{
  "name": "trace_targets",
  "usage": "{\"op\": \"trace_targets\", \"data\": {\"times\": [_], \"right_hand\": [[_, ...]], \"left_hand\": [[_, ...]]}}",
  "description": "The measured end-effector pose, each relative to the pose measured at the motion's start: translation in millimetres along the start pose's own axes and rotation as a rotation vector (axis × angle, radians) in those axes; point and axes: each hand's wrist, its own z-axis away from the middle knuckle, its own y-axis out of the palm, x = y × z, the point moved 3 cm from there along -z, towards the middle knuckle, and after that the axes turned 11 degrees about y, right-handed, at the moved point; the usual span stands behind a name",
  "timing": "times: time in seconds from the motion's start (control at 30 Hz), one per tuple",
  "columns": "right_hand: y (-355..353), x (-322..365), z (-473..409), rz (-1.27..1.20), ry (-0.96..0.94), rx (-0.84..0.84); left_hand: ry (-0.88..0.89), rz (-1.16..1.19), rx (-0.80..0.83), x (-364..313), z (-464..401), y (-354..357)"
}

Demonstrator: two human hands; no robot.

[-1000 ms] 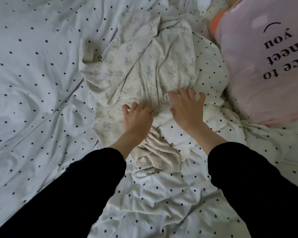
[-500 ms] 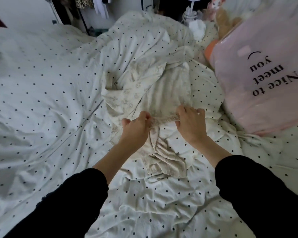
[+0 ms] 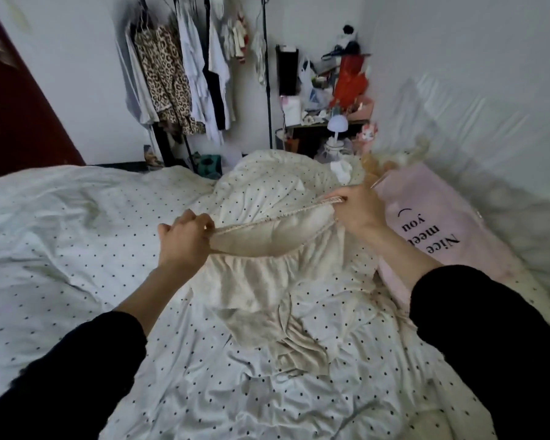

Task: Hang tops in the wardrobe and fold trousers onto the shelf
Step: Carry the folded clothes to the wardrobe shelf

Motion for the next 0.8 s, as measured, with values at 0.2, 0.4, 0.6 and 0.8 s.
{"op": "trace_targets", "data": {"times": [0.2,0.4,0.6,0.8], "right_hand": [[-66,53,17,-0.080,0.104,0.245],[-156,122,28,-0.204,0.104,0.162],[-268,203,28,-0.656,0.134,0.016],[-352,256,38,-0.911,-0.038,-0.060]], "left_hand": [[-0.340,0.651,0.123,21,11,-93],[-0.366,1.004,0.013,13,-8,-200],[-0.110,1.171,-0.293,-17,-45,-341],[0.130,1.052,-0.539,-42,-59,-453]]}}
